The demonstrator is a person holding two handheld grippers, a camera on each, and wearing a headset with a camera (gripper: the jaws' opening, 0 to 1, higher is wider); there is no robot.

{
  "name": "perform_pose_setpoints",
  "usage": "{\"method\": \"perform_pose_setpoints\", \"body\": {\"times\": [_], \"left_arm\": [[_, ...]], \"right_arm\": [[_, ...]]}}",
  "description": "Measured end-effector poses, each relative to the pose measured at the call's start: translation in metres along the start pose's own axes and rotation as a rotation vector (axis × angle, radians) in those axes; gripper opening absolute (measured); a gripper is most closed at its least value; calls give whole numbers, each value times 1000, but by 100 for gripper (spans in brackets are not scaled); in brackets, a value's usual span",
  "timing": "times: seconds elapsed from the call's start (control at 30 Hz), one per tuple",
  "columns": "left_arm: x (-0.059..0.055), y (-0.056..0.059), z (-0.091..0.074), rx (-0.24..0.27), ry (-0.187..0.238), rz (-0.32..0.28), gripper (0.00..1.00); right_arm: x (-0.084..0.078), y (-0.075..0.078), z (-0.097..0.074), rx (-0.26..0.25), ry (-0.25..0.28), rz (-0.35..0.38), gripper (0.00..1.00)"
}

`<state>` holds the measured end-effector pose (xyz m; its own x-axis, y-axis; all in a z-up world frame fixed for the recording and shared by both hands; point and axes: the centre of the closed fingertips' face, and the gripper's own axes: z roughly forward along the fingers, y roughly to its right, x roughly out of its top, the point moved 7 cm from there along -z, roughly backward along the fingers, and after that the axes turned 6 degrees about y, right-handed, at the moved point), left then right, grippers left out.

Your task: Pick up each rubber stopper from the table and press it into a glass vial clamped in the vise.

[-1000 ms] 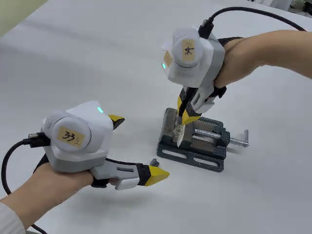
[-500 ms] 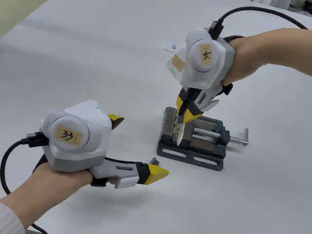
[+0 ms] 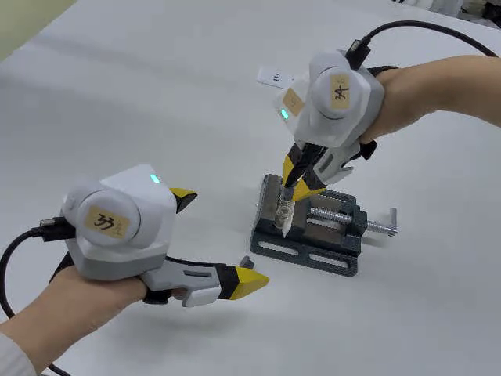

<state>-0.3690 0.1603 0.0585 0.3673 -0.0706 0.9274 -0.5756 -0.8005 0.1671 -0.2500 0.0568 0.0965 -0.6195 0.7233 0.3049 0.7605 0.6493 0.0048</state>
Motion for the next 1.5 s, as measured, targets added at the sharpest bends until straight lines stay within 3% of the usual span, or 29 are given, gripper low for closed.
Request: {"method": "perform_pose_setpoints", "body": {"times": [0.4,0.5,0.73,0.77,1.03,1.5], "left_arm": [[1,2,0,-4,2,2,91],[4,1,-1,-3,4,3,91],[6,-2,-1,-5,4,11,91],[6,-3,-1,-5,5,10,91],[5,-3,0,-6,2,8,91],[-1,-3,0,-6,-7,3,91]], "right_arm": [[0,0,0,-12,1,-2,11],[4,4,-4,-58,29,4,17],[6,6,-14,-63,56,72,2],[4,6,-14,-64,49,111,1],[-1,2,-7,-47,51,176,2],[-3,1,-3,-56,60,219,0]]}}
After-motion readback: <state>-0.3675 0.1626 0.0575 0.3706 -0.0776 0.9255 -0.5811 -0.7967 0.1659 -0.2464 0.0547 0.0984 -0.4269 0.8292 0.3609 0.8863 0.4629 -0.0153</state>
